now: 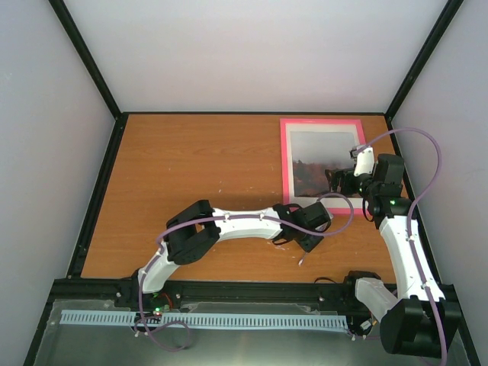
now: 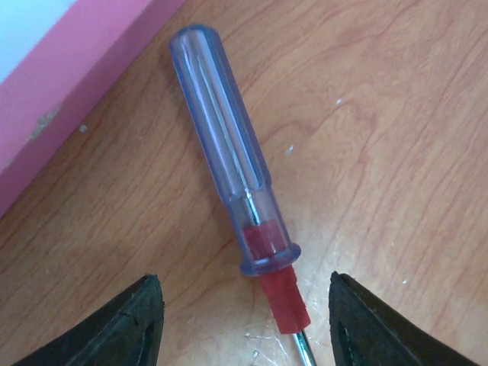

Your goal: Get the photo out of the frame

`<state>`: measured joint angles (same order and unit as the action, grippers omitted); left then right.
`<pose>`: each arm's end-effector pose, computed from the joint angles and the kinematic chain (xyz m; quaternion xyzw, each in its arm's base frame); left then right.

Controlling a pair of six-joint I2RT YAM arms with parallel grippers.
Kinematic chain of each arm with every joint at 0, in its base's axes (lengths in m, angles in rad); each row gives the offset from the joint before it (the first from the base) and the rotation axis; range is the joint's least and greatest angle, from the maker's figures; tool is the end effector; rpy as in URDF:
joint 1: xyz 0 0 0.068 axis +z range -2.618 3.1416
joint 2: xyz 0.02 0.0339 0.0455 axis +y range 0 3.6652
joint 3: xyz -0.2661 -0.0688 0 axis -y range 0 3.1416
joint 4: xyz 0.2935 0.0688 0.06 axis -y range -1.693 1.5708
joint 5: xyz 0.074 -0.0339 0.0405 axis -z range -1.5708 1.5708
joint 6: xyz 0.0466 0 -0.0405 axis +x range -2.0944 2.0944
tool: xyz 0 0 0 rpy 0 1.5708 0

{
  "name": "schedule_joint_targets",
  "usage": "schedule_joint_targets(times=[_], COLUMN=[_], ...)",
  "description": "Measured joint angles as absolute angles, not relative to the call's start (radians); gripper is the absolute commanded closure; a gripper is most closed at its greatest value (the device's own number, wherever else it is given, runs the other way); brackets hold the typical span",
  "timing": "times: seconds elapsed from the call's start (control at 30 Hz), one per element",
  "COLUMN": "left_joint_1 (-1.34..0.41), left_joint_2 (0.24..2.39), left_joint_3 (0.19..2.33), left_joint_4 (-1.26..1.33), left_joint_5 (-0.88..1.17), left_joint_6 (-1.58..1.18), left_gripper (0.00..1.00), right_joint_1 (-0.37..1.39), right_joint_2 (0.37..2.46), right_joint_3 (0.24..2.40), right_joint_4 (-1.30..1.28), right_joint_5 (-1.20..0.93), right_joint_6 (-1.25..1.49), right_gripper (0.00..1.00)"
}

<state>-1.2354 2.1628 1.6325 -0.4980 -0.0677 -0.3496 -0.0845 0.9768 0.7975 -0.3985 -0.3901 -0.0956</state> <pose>0.1722 -0.4845 0.1344 0.4045 0.8739 -0.1678 0.2112 0.2692 -0.0050 0.2768 -0.0971 0.8621 0.1277 0.4807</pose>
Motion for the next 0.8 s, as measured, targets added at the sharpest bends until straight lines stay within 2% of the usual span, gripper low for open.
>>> schedule_joint_targets(times=[0.13,0.7,0.8], left_joint_1=[-1.235,-1.247,-1.247], left_joint_2=[2.18,2.231,2.231], left_joint_3=[1.637,1.664,1.664], left_joint_4=[-0.519,-0.54,-0.545], left_joint_5=[-0.066,-0.046,-0.059], left_joint_6=[-0.353,-0.327,-0.326], left_gripper=[0.42,0.58,0.7], right_joint_1=[-0.084,-0.084,-0.084], right_joint_2=[0.977,0.977,0.977], right_joint_3=[0.797,0.797,0.797], right_joint_4=[-0.398,-0.392,-0.392], right_joint_5=[-0.377,-0.356,-0.354], right_joint_6=[-0.096,-0.096,-0.096], right_gripper=[0.0,0.0,0.0])
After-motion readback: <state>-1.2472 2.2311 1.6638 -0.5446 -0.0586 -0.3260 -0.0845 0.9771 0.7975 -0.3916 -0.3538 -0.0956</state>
